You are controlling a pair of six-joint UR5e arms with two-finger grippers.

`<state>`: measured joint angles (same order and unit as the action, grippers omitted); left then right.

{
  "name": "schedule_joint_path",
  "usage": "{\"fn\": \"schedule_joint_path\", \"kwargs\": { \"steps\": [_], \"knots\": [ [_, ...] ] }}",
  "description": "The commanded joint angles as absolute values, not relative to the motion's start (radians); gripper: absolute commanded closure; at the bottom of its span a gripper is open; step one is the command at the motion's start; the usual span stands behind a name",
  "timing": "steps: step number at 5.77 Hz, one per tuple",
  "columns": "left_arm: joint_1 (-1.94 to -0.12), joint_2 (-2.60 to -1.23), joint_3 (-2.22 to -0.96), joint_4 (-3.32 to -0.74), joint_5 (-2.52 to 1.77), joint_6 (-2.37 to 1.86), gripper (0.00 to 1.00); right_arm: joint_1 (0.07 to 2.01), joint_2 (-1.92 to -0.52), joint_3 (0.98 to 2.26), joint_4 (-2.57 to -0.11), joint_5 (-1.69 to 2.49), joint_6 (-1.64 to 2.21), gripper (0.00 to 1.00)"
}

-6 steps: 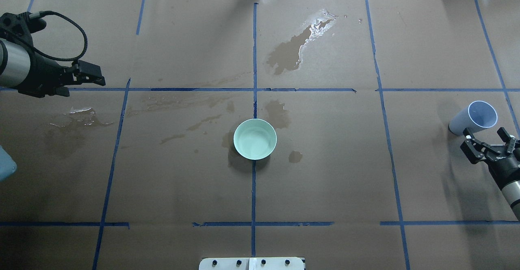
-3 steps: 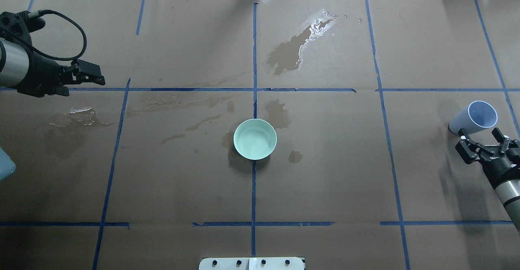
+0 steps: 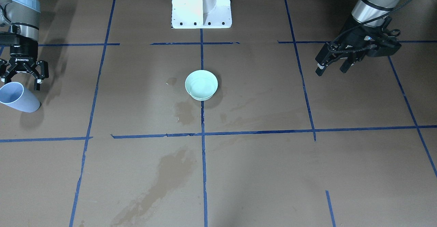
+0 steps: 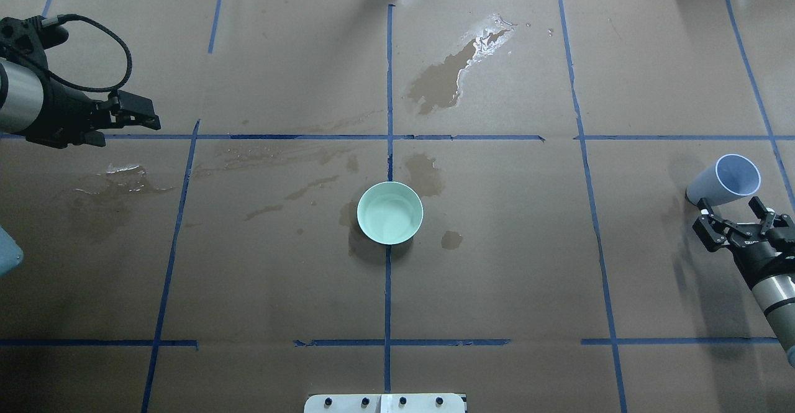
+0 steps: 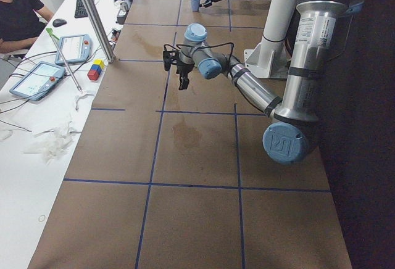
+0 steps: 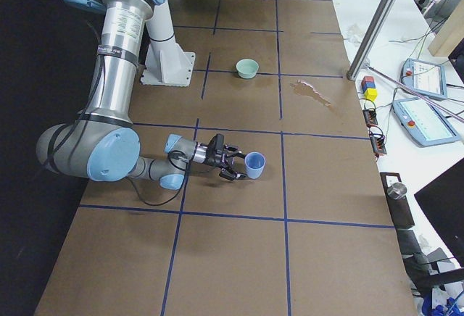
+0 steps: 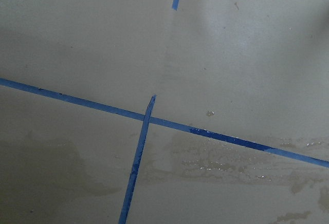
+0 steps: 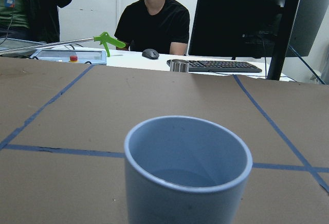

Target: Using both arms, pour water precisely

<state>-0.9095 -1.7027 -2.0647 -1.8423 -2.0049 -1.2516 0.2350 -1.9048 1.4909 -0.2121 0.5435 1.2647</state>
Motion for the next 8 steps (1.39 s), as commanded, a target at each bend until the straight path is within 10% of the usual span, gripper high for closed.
{"fn": "schedule_joint_path", "kwargs": {
  "steps": [1,8],
  "knots": [
    [-0.910,-1.703,-2.065,-1.842,-2.005,-1.252,0.00,0.238,-1.899,1.488,-0.212,0.546,1.261,0.01],
    [-0.913,-1.703,-2.069,-1.842,-2.005,-1.252,0.00,0.317,-1.862,1.464,-0.207,0.601,1.250,0.01]
  ]
}}
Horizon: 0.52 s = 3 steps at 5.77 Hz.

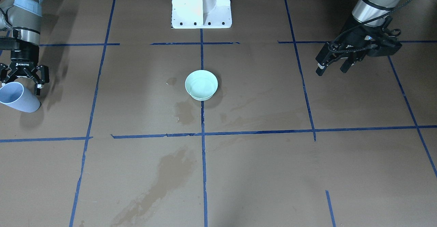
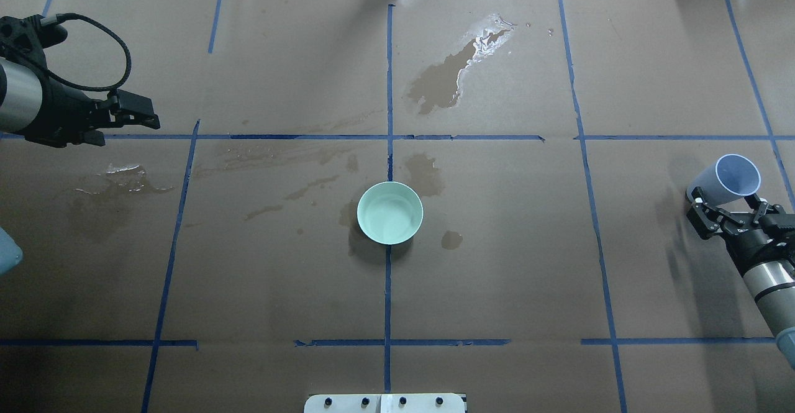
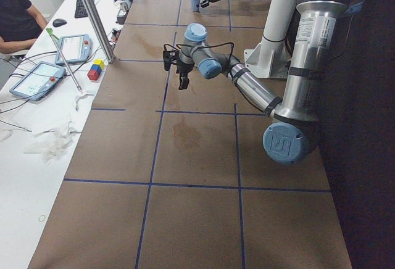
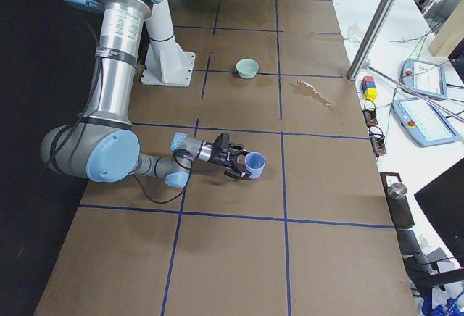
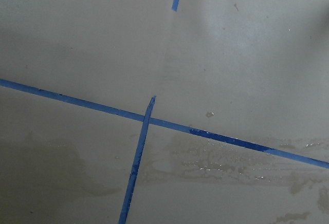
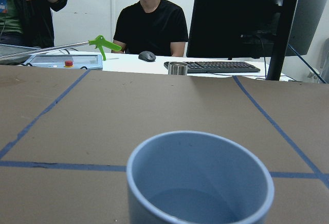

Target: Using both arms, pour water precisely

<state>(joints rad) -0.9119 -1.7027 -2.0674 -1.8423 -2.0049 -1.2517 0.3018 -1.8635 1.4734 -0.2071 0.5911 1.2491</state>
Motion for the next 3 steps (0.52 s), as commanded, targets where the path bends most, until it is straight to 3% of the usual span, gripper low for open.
{"fn": "schedule_joint_path", "kwargs": {
  "steps": [1,3],
  "knots": [
    [-0.916,-1.703,-2.071,-1.842,-2.005,-1.252,0.00,0.331,-1.862,1.463,-0.207,0.618,1.250,0.01],
    [-0.919,-1.703,-2.075,-1.842,-2.005,-1.252,0.00,0.359,-1.827,1.459,-0.207,0.644,1.221,0.01]
  ]
}}
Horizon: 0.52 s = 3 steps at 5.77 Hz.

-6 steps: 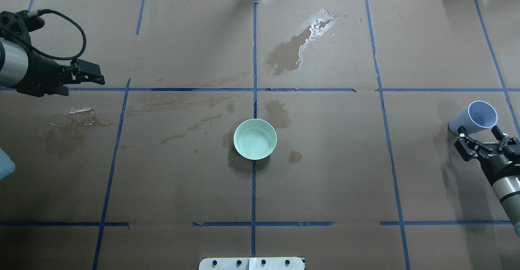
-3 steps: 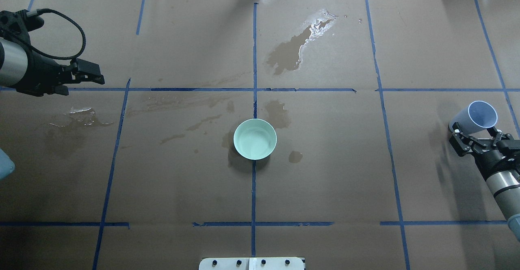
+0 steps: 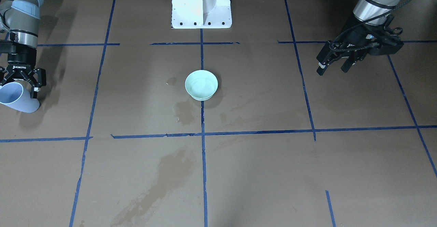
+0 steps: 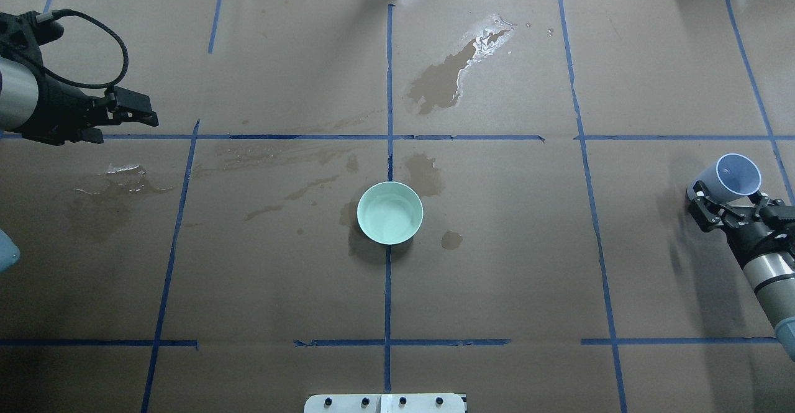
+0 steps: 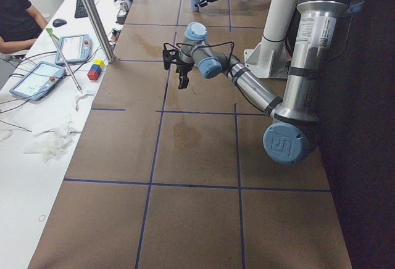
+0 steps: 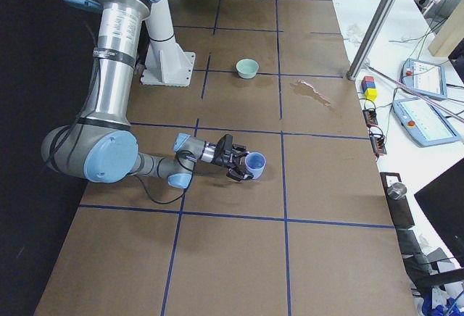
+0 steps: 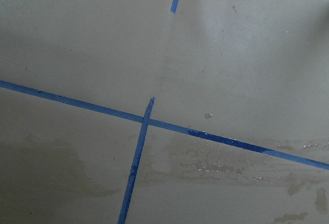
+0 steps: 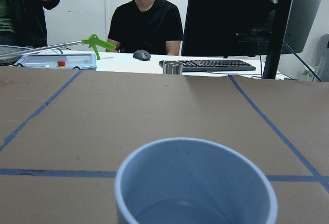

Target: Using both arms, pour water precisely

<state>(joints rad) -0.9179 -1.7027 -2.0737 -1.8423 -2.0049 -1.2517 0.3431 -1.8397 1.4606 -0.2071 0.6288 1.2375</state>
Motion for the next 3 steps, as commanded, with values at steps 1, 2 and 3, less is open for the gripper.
{"fn": "schedule_joint_path", "kwargs": {
  "steps": [1,2,3],
  "knots": [
    [-0.919,-1.703,-2.075,-1.842,-2.005,-1.252,0.00,0.368,-1.825,1.459,-0.207,0.647,1.218,0.01],
    [-0.919,-1.703,-2.080,-1.842,-2.005,-1.252,0.00,0.374,-1.825,1.451,-0.207,0.656,1.218,0.01],
    [-0.919,-1.701,-2.082,-1.839,-2.005,-1.252,0.00,0.382,-1.800,1.431,-0.207,0.657,1.219,0.01]
  ]
}}
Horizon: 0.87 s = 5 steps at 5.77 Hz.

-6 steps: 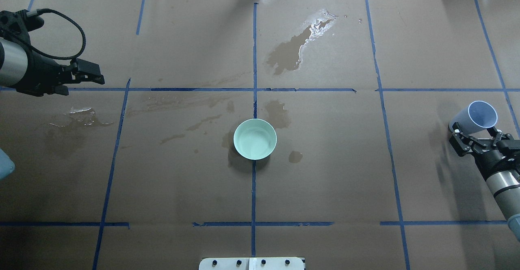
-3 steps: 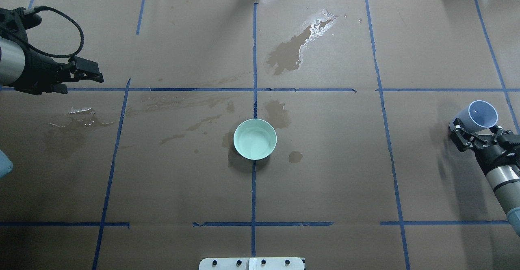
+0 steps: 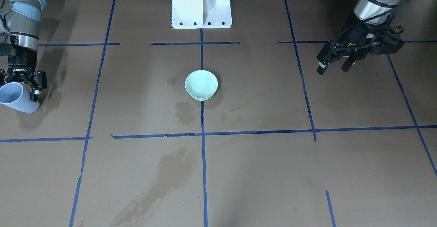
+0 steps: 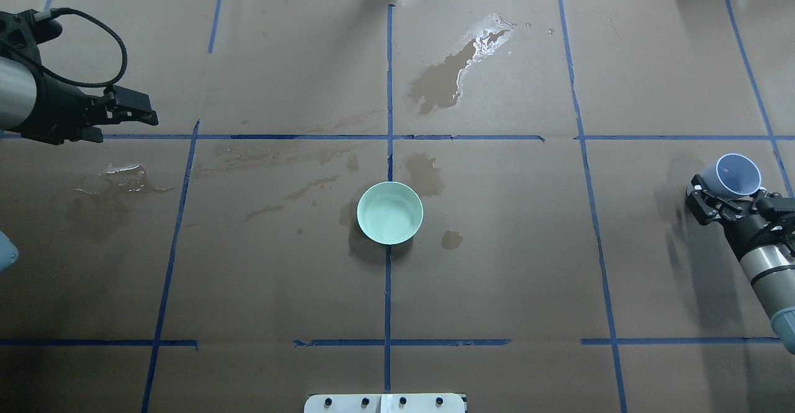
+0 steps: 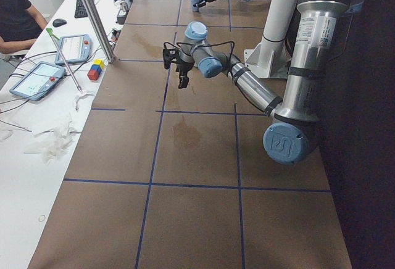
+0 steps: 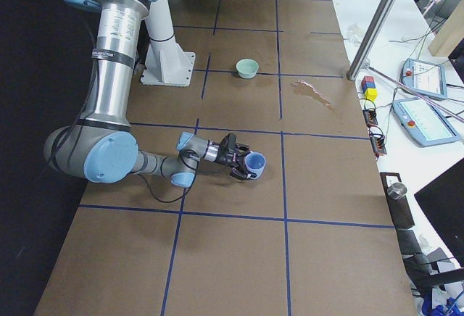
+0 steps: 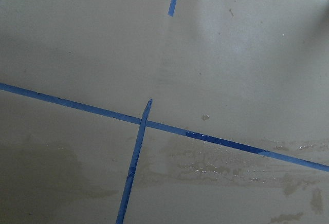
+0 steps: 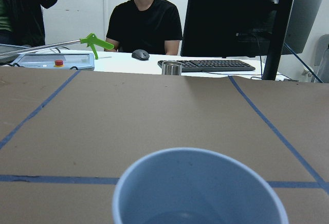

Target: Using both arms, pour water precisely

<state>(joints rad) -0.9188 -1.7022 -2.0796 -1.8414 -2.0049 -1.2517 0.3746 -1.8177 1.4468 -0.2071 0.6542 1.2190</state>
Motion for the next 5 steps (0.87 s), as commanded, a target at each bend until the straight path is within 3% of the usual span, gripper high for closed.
{"fn": "schedule_joint_path", "kwargs": {
  "steps": [1,2,3,4,5],
  "knots": [
    [-0.919,-1.703,-2.082,-1.839,-2.005,-1.252,0.00,0.385,-1.786,1.416,-0.206,0.657,1.218,0.02],
    [-0.920,-1.703,-2.082,-1.839,-2.005,-1.252,0.00,0.388,-1.784,1.419,-0.204,0.661,1.218,0.21],
    [-0.920,-1.703,-2.082,-1.839,-2.005,-1.252,0.00,0.394,-1.784,1.427,-0.203,0.664,1.210,0.48],
    [-0.922,-1.703,-2.085,-1.839,-2.006,-1.252,0.00,0.396,-1.783,1.427,-0.119,0.664,1.125,0.65],
    [-0.922,-1.700,-2.089,-1.839,-2.006,-1.252,0.00,0.416,-1.773,1.437,-0.083,0.663,1.035,0.73]
  ]
}}
